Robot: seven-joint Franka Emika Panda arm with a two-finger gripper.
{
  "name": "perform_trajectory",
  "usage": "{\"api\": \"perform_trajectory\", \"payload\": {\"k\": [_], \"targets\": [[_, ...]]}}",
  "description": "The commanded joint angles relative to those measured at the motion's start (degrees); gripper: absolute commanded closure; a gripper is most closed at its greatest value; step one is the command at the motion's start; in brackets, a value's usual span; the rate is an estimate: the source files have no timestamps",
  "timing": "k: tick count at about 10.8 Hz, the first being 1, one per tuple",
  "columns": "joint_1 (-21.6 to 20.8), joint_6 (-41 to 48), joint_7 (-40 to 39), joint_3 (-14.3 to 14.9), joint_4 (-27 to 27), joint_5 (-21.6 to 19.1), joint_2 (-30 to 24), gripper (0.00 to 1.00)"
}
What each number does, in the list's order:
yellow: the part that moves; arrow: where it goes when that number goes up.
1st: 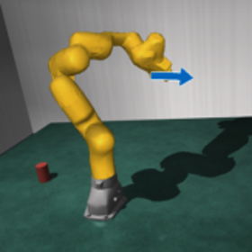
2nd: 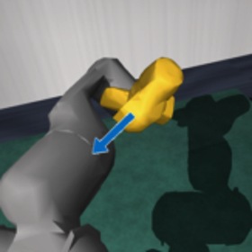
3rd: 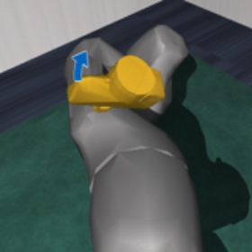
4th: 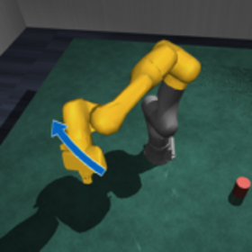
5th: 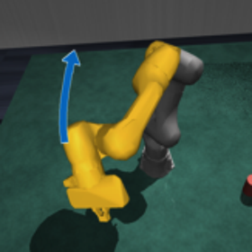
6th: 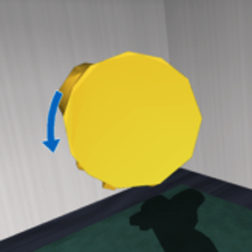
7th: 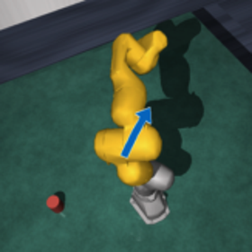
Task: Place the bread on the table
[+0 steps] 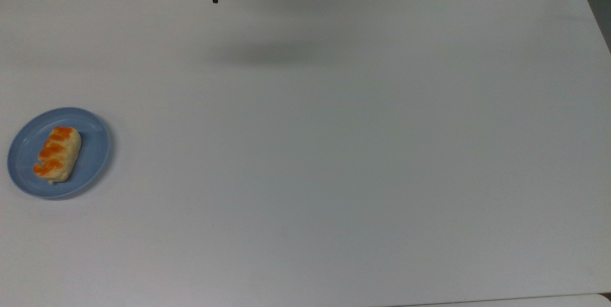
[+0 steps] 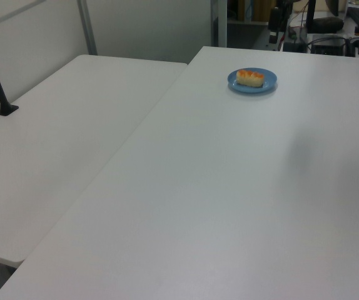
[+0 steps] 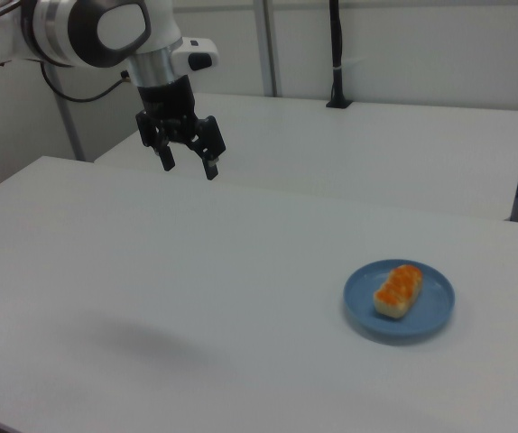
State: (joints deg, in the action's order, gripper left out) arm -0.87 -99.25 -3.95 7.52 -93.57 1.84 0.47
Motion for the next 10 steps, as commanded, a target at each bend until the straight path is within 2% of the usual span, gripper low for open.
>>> {"api": "perform_trajectory", "payload": {"k": [1,8,10], "targets": [[1.4,-0.8,-1.1,-0.4,-0.6,-0.2,-1.0,0.00],[1.6,-0.8,-2.0,-0.4,-0.6,0.7,-0.8,0.00],[4.5,-0.9,-3.8,-0.4,0.1,0.9,-0.6,0.00]]}}
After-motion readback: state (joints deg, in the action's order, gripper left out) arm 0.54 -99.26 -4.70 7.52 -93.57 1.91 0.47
